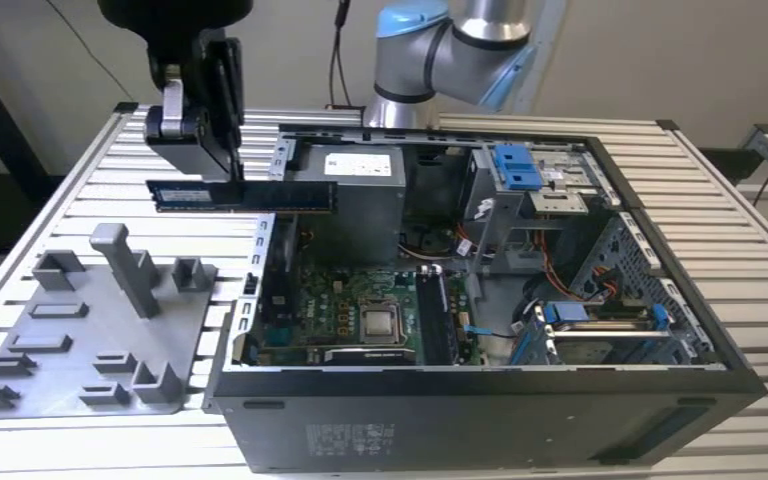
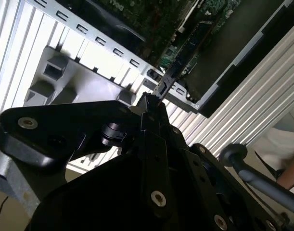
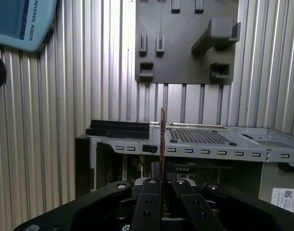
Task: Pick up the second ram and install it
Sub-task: 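Pick up the second ram and move it above second insertion slot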
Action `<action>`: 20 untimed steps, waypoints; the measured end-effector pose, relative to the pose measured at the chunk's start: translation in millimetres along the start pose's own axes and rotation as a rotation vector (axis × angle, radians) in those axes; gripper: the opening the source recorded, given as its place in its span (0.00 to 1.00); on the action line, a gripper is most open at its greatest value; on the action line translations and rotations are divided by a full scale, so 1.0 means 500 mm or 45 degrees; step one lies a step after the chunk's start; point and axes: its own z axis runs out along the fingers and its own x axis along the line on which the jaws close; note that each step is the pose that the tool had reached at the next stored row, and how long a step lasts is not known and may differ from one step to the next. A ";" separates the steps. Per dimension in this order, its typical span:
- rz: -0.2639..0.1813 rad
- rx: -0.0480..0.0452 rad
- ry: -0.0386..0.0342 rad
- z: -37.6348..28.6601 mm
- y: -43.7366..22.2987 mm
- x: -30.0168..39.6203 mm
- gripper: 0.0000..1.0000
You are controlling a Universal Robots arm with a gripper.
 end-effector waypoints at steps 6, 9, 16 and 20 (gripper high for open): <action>0.000 0.000 0.0000 0.001 -0.026 0.000 0.14; 0.000 0.000 -0.0001 0.001 -0.040 0.001 0.14; 0.000 0.000 -0.0001 0.002 -0.075 0.001 0.14; 0.000 -0.001 -0.0001 0.002 -0.100 0.002 0.14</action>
